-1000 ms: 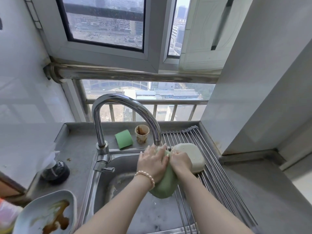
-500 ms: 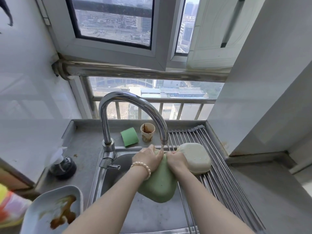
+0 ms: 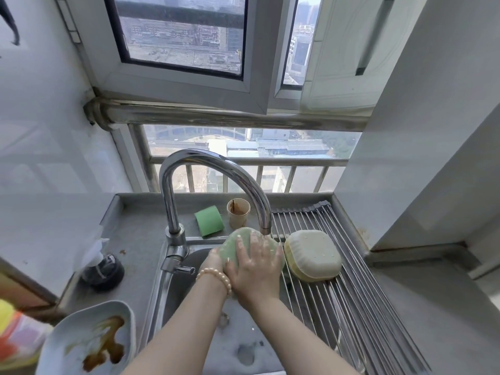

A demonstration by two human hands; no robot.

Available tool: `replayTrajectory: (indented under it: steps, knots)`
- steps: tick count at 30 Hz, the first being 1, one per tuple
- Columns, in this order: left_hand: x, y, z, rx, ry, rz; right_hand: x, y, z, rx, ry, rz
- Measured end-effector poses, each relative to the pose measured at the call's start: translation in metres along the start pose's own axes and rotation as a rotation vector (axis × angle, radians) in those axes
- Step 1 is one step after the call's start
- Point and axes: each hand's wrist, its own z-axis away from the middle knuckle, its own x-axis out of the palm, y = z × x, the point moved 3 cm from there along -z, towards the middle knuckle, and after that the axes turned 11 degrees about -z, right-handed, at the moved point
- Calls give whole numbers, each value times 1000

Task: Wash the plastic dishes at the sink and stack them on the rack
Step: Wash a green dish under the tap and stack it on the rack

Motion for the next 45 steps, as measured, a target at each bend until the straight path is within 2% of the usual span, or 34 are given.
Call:
replayTrajectory:
  steps: [2,4,8,11,13,16,18,21,24,26,29,30,33,34,36,39,41,43,45]
  knots:
    - [-8,-13,-21,-90,64,112,7,8,12,30,-68,-74]
    - [-11,-27,-49,-148,140,203,7,14,18,119,-50,-230]
    - [-8,-24,-7,-113,227,217,1,39,-12,649,-52,-749]
    - [-11,-25,-9,-104,176,203,7,53,-20,799,-32,-935]
    - [-12,-15,-2,-68,197,52,11,59,-21,846,-30,-1056]
    - [-14,2,13,153,349,-444,10,64,-20,887,-36,-1078]
    - [-8,7,19,335,327,-735,6,65,-24,806,-112,-888]
    - [-1,7,20,414,246,-1149,0,60,-29,660,-192,-661]
    - [-1,12,14,443,266,-1282,-5,59,-36,538,-199,-544]
    - [1,17,10,433,255,-1192,-7,61,-38,525,-208,-578]
    - [0,21,-1,302,228,-970,-12,62,-37,476,-178,-667]
    - [1,21,-4,253,174,-938,-14,63,-36,477,-152,-701]
    - [2,11,-16,56,-11,-614,-29,60,-30,400,-67,-758]
    - [3,4,-17,4,-80,-500,-33,58,-28,325,-49,-719]
    - [0,-5,-9,-209,-202,-320,-36,48,-23,100,-3,-578]
    - [-2,-12,-3,-362,-359,-232,-39,32,-4,-419,280,-336]
    - [-7,-11,1,-393,-473,-159,-33,27,11,-673,410,-244]
    - [-9,-13,-2,-363,-461,-110,-30,24,21,-848,416,-248]
    - [-7,-16,-4,-295,-393,-66,-22,26,28,-933,289,-268]
